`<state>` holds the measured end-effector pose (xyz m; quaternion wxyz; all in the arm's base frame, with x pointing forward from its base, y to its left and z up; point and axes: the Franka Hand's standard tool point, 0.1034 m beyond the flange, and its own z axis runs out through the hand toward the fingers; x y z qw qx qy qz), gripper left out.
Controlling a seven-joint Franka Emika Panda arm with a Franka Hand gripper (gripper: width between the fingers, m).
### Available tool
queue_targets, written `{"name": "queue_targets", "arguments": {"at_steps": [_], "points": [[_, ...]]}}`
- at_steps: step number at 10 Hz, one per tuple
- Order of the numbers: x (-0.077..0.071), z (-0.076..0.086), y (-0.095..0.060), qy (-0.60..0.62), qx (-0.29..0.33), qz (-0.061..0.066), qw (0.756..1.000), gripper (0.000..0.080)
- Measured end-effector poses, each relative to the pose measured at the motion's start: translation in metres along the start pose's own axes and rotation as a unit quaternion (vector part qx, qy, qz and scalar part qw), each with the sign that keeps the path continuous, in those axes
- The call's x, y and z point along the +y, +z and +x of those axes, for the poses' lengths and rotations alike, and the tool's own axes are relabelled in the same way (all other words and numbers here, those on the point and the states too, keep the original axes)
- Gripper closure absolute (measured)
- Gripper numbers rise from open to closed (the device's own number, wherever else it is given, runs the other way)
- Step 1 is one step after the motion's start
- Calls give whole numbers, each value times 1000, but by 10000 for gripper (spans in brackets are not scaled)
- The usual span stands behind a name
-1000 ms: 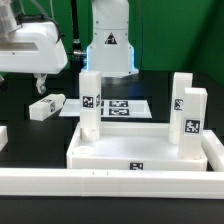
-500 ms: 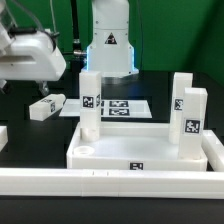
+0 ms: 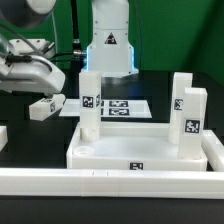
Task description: Assemble desk
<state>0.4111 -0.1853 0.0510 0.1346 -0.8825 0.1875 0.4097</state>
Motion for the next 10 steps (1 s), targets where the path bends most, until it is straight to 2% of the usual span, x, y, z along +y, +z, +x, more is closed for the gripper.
{"name": "queue_targets", "arguments": {"at_steps": [1,4,5,7,9,10], "points": [[1,4,1,0,9,-4,1000,150],[7,6,25,18,-9,-8,1000,150],[6,7,29,20,-12,-9,1000,150],[6,8,27,18,-13,-9,1000,150],[10,1,33,23,-62,-7,998,150],[13,7,33,25,-69,-9,997,150]]}}
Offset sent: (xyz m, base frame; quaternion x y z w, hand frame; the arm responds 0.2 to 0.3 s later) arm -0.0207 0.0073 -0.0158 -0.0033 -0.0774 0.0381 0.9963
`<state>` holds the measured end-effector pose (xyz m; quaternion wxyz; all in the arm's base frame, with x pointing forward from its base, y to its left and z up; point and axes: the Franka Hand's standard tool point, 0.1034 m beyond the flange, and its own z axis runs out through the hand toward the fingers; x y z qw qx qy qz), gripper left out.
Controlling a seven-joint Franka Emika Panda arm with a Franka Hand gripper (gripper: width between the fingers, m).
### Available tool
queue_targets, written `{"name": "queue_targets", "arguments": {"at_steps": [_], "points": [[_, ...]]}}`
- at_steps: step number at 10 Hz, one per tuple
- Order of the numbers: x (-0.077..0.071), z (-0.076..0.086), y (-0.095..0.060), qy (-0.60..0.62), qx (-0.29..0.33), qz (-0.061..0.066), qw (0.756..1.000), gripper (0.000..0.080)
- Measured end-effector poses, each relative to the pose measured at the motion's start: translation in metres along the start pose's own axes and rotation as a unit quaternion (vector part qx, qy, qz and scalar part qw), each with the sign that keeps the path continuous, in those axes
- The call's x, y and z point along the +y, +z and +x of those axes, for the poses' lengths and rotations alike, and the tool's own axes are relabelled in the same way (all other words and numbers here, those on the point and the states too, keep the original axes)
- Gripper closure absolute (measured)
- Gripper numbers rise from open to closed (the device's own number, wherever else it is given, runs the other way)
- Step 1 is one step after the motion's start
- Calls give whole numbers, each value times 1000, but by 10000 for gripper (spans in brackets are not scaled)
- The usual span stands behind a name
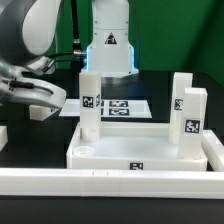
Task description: Assemble desk
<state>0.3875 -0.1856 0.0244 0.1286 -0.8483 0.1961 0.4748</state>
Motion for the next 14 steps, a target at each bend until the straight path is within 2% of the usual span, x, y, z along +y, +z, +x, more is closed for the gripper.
{"name": "queue_targets", "arguments": {"at_steps": [5,6,7,8,9,12,13,14], "points": [[0,9,8,-1,14,-6,1000,150],[-1,10,10,0,14,-7,1000,270],[-3,11,12,0,14,-8,1000,270],[-5,11,12,-1,14,-8,1000,407],[-5,11,12,-1,14,-8,1000,509],[-5,12,8,-2,18,-8,1000,509],[-5,11,-1,-8,27,-8,1000,509],[-5,6,-14,-22,32,-15,999,509]]}}
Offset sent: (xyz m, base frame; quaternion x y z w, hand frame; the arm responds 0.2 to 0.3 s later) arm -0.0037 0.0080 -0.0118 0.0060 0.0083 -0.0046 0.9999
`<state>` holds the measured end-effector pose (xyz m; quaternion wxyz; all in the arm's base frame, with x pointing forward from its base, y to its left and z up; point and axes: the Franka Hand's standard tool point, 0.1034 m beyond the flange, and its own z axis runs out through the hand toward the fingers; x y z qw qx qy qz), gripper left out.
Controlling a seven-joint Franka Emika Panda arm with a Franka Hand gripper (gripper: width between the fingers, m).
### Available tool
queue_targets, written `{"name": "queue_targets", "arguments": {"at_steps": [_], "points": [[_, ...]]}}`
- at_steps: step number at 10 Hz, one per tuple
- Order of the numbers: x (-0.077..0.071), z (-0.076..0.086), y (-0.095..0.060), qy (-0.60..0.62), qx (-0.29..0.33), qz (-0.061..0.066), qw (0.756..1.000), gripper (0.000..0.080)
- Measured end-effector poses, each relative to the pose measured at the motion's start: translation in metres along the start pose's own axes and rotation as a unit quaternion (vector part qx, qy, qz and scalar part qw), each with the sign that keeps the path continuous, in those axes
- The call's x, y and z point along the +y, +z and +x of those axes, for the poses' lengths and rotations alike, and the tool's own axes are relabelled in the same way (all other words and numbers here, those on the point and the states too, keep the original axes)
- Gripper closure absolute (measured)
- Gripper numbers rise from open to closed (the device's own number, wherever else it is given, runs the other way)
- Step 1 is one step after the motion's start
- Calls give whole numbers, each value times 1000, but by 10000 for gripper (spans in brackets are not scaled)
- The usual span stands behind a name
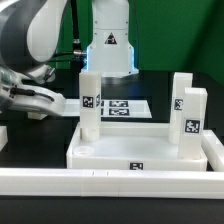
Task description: Assemble desk
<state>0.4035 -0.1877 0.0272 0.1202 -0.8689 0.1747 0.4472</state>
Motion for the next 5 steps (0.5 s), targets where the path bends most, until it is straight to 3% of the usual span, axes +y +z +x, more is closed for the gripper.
{"name": "queue_targets", "arguments": {"at_steps": [2,4,5], "points": [[-19,-19,-40,-16,24,4,1000,509],[-27,-27,-54,-22,32,5,999,508],[-25,-23,-54,-21,40,3,999,508]]}}
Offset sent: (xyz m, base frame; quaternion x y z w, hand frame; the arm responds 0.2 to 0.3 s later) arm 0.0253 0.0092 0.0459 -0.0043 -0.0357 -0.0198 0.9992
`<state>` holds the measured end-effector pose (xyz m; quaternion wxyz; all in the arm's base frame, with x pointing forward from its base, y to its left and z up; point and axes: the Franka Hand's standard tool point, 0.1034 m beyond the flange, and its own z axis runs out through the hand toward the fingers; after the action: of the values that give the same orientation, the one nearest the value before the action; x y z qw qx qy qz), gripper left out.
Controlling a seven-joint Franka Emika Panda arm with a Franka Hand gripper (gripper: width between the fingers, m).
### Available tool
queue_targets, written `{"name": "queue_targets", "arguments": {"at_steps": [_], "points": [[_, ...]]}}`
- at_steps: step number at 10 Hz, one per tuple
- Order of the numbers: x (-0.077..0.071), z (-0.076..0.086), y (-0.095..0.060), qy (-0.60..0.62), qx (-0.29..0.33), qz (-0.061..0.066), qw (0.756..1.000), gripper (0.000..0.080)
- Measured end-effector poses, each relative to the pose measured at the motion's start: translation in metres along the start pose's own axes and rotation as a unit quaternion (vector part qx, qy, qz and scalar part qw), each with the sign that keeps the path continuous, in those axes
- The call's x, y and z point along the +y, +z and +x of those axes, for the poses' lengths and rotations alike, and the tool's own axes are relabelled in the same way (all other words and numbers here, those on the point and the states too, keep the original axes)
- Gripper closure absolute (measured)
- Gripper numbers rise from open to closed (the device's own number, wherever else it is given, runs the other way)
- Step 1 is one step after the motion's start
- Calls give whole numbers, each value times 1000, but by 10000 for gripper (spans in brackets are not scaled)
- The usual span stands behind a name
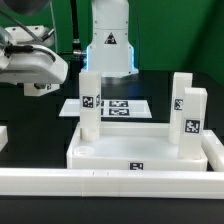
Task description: Assemble desk
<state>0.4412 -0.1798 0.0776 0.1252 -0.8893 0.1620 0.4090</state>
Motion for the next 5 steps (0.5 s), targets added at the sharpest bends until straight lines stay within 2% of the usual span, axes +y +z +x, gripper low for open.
{"name": "queue_targets", "arguments": {"at_steps": [3,4,5], "points": [[-1,8,-6,-2,28,-6,1000,508],[-12,13,-21,-14,81,-18,996,508],[-22,4,-31,-22,107,-15,994,508]]}}
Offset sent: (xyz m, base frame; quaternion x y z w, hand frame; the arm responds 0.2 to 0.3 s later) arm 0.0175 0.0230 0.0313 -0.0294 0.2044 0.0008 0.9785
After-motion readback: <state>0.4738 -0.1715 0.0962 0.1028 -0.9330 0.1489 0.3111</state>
